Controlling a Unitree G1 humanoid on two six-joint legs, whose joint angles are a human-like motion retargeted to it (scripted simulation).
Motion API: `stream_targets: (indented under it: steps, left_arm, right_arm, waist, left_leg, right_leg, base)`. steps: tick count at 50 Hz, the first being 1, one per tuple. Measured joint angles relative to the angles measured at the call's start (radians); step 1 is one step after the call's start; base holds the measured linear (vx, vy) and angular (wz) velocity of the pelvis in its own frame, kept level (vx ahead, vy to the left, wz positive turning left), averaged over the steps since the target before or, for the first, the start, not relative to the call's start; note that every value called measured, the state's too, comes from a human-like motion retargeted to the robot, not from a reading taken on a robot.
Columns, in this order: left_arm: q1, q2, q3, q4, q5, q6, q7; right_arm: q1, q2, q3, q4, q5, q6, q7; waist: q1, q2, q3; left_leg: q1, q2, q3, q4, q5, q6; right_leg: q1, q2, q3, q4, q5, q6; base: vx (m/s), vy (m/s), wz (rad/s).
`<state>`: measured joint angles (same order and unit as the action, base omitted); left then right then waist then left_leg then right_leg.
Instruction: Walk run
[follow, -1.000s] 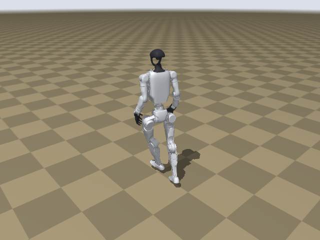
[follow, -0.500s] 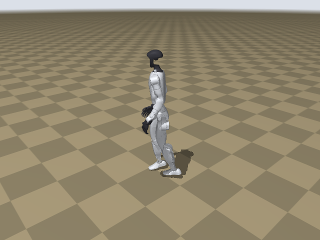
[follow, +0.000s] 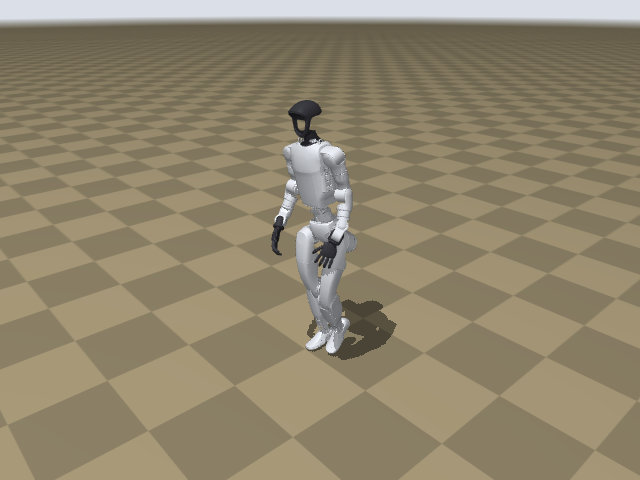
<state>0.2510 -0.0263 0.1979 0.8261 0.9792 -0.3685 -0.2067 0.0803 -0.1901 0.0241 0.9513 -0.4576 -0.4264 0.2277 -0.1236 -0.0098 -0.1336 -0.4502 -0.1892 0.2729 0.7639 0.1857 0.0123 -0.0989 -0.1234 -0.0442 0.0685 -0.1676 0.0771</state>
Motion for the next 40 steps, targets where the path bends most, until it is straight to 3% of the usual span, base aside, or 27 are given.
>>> stream_targets:
  steps: [2, 5, 8, 11, 13, 15, 18, 20, 22, 24, 26, 28, 30, 32, 35, 37, 38, 39, 40]
  left_arm:
    - [-0.001, 0.001, 0.000, -0.020, -0.055, -0.035, 0.002]
    - [-0.004, 0.005, 0.008, -0.052, -0.089, -0.093, 0.021]
    - [-0.024, -0.007, 0.025, -0.065, -0.090, -0.104, 0.065]
    - [-0.029, -0.031, 0.046, -0.087, -0.119, -0.115, 0.083]
    - [-0.032, -0.050, 0.063, -0.096, -0.160, -0.134, 0.090]
    - [-0.034, -0.067, 0.076, -0.098, -0.207, -0.143, 0.094]
    - [-0.044, -0.074, 0.078, -0.092, -0.261, -0.093, 0.094]
    - [-0.055, -0.059, 0.074, -0.092, -0.291, -0.027, 0.097]
    - [-0.088, -0.027, 0.063, -0.085, -0.302, 0.011, 0.044]
    - [-0.124, 0.006, 0.053, -0.073, -0.315, 0.013, -0.036]
    - [-0.158, 0.045, 0.025, -0.062, -0.353, -0.008, -0.087]
    - [-0.177, 0.077, -0.012, -0.054, -0.396, -0.032, -0.105]
    - [-0.169, 0.090, -0.040, -0.054, -0.416, -0.045, -0.108]
    - [-0.145, 0.083, -0.061, -0.053, -0.414, -0.053, -0.105]
    - [-0.103, 0.053, -0.104, -0.049, -0.410, -0.046, -0.089]
    - [-0.077, 0.031, -0.146, -0.059, -0.420, -0.031, -0.084]
    - [-0.062, 0.016, -0.160, -0.068, -0.417, -0.029, -0.089]
    - [-0.047, 0.003, -0.161, -0.077, -0.406, -0.029, -0.097]
    - [-0.032, -0.010, -0.156, -0.085, -0.392, -0.031, -0.107]
  right_arm:
    - [-0.026, -0.018, 0.027, -0.025, 0.002, -0.006, -0.018]
    - [-0.073, -0.039, 0.034, -0.036, -0.016, -0.011, -0.027]
    - [-0.122, -0.052, 0.013, -0.011, -0.049, 0.001, 0.010]
    - [-0.135, -0.051, 0.010, 0.000, -0.054, 0.002, 0.029]
    - [-0.128, -0.040, 0.011, 0.004, -0.044, -0.008, 0.024]
    - [-0.112, -0.022, 0.017, 0.011, -0.033, -0.021, 0.021]
    - [-0.060, 0.005, 0.034, 0.010, -0.010, -0.047, 0.024]
    - [-0.012, 0.018, 0.065, -0.006, 0.012, -0.070, 0.014]
    - [0.010, 0.023, 0.070, -0.045, 0.027, -0.076, 0.008]
    - [0.030, 0.036, 0.040, -0.104, 0.024, -0.065, -0.003]
    - [0.065, 0.055, -0.008, -0.189, 0.040, -0.055, -0.016]
    - [0.111, 0.069, -0.047, -0.285, 0.097, -0.055, -0.022]
    - [0.158, 0.073, -0.069, -0.367, 0.168, -0.069, -0.016]
    - [0.199, 0.058, -0.096, -0.424, 0.220, -0.091, -0.010]
    - [0.241, 0.003, -0.128, -0.472, 0.243, -0.122, -0.047]
    - [0.236, -0.038, -0.132, -0.475, 0.219, -0.143, -0.107]
    - [0.223, -0.055, -0.131, -0.469, 0.201, -0.148, -0.147]
    - [0.208, -0.070, -0.121, -0.462, 0.185, -0.150, -0.180]
    - [0.192, -0.086, -0.108, -0.455, 0.170, -0.152, -0.209]
  waist:
    - [0.043, -0.002, 0.010]
    - [0.096, -0.008, 0.039]
    - [0.127, -0.003, 0.075]
    - [0.161, -0.041, 0.093]
    - [0.181, -0.080, 0.098]
    - [0.203, -0.108, 0.105]
    - [0.157, -0.110, 0.100]
    - [0.058, -0.075, 0.114]
    - [-0.024, 0.000, 0.125]
    - [-0.045, 0.032, 0.138]
    - [-0.067, 0.042, 0.149]
    - [-0.124, 0.049, 0.158]
    - [-0.199, 0.076, 0.162]
    - [-0.292, 0.134, 0.157]
    - [-0.380, 0.216, 0.149]
    - [-0.363, 0.234, 0.149]
    - [-0.338, 0.219, 0.149]
    - [-0.293, 0.206, 0.156]
    - [-0.238, 0.196, 0.165]
  left_leg:
    - [-0.093, 0.011, -0.006, -0.070, -0.082, 0.010]
    - [-0.191, 0.080, 0.054, -0.231, -0.158, 0.079]
    - [-0.264, 0.090, 0.037, -0.365, -0.202, 0.122]
    - [-0.309, 0.097, 0.066, -0.393, -0.241, 0.143]
    - [-0.297, 0.117, 0.137, -0.372, -0.267, 0.166]
    - [-0.252, 0.128, 0.164, -0.353, -0.256, 0.210]
    - [-0.170, 0.107, 0.098, -0.313, -0.418, 0.213]
    - [-0.098, 0.085, -0.007, -0.289, -0.493, 0.199]
    - [-0.046, 0.090, -0.124, -0.256, -0.565, 0.189]
    - [-0.003, 0.110, -0.161, -0.223, -0.633, 0.171]
    - [0.062, 0.100, -0.184, -0.239, -0.667, 0.160]
    - [0.149, 0.062, -0.229, -0.299, -0.665, 0.156]
    - [0.251, 0.032, -0.288, -0.388, -0.615, 0.158]
    - [0.365, 0.039, -0.358, -0.503, -0.459, 0.125]
    - [0.474, 0.121, -0.330, -0.576, -0.095, 0.050]
    - [0.519, 0.127, -0.289, -0.552, 0.196, 0.004]
    - [0.537, 0.116, -0.251, -0.517, 0.292, 0.010]
    - [0.521, 0.112, -0.211, -0.399, 0.330, 0.028]
    - [0.490, 0.111, -0.171, -0.239, 0.338, 0.051]
  right_leg:
    - [0.033, 0.030, -0.028, -0.017, -0.029, 0.008]
    - [0.095, 0.084, -0.068, -0.036, -0.079, -0.010]
    - [0.161, 0.131, -0.108, -0.050, -0.125, -0.024]
    - [0.203, 0.129, -0.119, -0.037, -0.092, -0.022]
    - [0.214, 0.109, -0.135, -0.008, 0.004, 0.003]
    - [0.223, 0.087, -0.151, 0.041, 0.173, 0.025]
    - [0.188, 0.081, -0.125, 0.210, 0.547, 0.043]
    - [0.108, 0.088, -0.180, 0.483, 0.691, -0.006]
    - [-0.012, 0.187, -0.162, 0.671, 0.642, -0.007]
    - [-0.159, 0.218, -0.119, 0.855, 0.439, -0.017]
    - [-0.319, 0.176, -0.146, 0.972, 0.234, -0.058]
    - [-0.472, 0.104, -0.170, 0.992, 0.110, -0.064]
    - [-0.597, 0.047, -0.189, 0.921, 0.037, -0.038]
    - [-0.699, -0.022, -0.243, 0.787, 0.001, 0.004]
    - [-0.785, -0.090, -0.260, 0.524, -0.020, 0.067]
    - [-0.765, -0.055, -0.240, 0.383, -0.030, 0.075]
    - [-0.732, -0.050, -0.227, 0.343, 0.001, 0.059]
    - [-0.695, -0.020, -0.235, 0.359, 0.001, -0.030]
    - [-0.655, 0.023, -0.254, 0.402, -0.015, -0.156]
  base:
    - [0.74, -0.33, 0.47]
    - [0.70, -0.35, 0.62]
    - [0.80, -0.27, 0.48]
    - [1.17, -0.26, 0.10]
    - [1.24, -0.23, -0.07]
    - [1.33, -0.20, -0.15]
    - [1.56, -0.19, 0.77]
    - [1.63, -0.28, 2.09]
    - [1.23, -0.37, 2.01]
    - [1.45, -0.56, 0.70]
    - [1.20, -0.50, 0.75]
    - [1.58, -0.67, 1.53]
    - [1.58, -0.66, 1.78]
    - [1.55, -0.66, 2.01]
    - [1.52, -0.69, 1.16]
    - [2.00, -1.13, -0.27]
    - [2.14, -1.29, -1.11]
    - [1.66, -0.93, -1.81]
    - [1.46, -0.76, -2.35]
